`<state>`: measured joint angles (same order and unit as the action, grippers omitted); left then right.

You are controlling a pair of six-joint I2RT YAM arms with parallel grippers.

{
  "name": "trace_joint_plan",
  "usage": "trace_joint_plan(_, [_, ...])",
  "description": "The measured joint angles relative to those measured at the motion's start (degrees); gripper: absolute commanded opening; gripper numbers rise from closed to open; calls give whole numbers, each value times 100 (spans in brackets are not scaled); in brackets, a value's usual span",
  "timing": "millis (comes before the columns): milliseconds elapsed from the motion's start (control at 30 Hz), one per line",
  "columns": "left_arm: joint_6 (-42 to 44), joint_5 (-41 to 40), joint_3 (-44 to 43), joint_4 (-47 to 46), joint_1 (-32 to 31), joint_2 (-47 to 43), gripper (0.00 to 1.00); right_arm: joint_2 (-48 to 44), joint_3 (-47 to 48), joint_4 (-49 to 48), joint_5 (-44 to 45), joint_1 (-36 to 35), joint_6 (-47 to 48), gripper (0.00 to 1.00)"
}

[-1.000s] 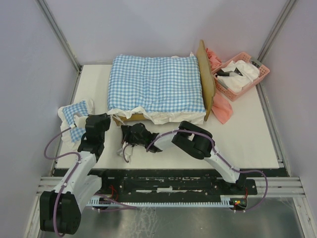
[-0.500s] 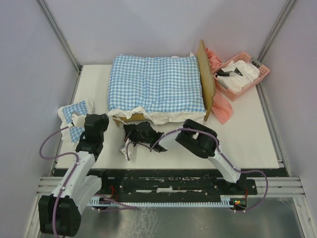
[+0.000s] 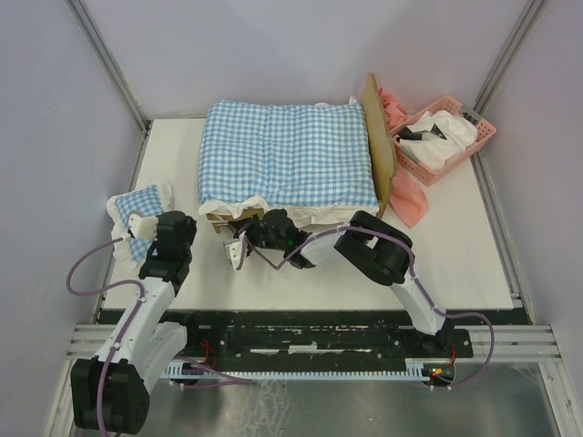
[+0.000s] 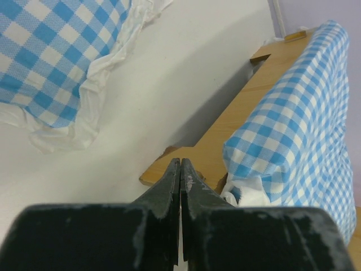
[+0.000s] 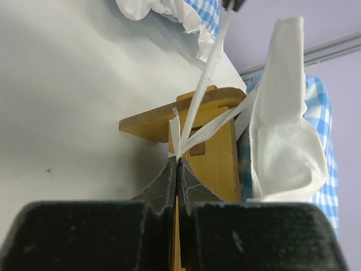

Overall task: Set up the pet bed
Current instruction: Tie the ropes to the bed frame.

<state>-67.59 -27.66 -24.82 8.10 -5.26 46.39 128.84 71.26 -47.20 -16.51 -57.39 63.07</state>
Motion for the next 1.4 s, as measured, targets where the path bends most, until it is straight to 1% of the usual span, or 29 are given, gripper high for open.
trace_joint_plan(100, [50, -35, 9, -11, 63, 140, 3, -2, 2, -81, -90, 85, -579, 2])
trace_joint_plan(467, [-15, -345, 85, 61, 177, 501, 3, -7, 28, -566, -310, 251, -2048, 2])
trace_joint_plan(733, [-332, -533, 87, 133, 181, 754, 3, -7, -17, -1040, -319, 302, -2833, 2])
trace_joint_plan(1033, [-769, -704, 157, 282, 181, 866, 3, 72, -17, -1408, -17, 302, -3692, 2])
trace_joint_plan(1133, [-1021, -697, 254, 295, 181, 1029, 3, 92, -17, -1499, 46, 302, -3891, 2])
trace_joint_plan(1267, [-1102, -645, 319, 240, 179, 1217, 3, 101, -68, -1534, 52, 302, -3943, 2])
trace_joint_plan(1300, [-1099, -636, 323, 210, 181, 1228, 6, 101, -87, -1523, 33, 302, -3904, 4])
trace_joint_plan(1400, [-1097, -623, 326, 131, 190, 1228, 28, 96, -149, -1429, -195, 328, -3560, 23])
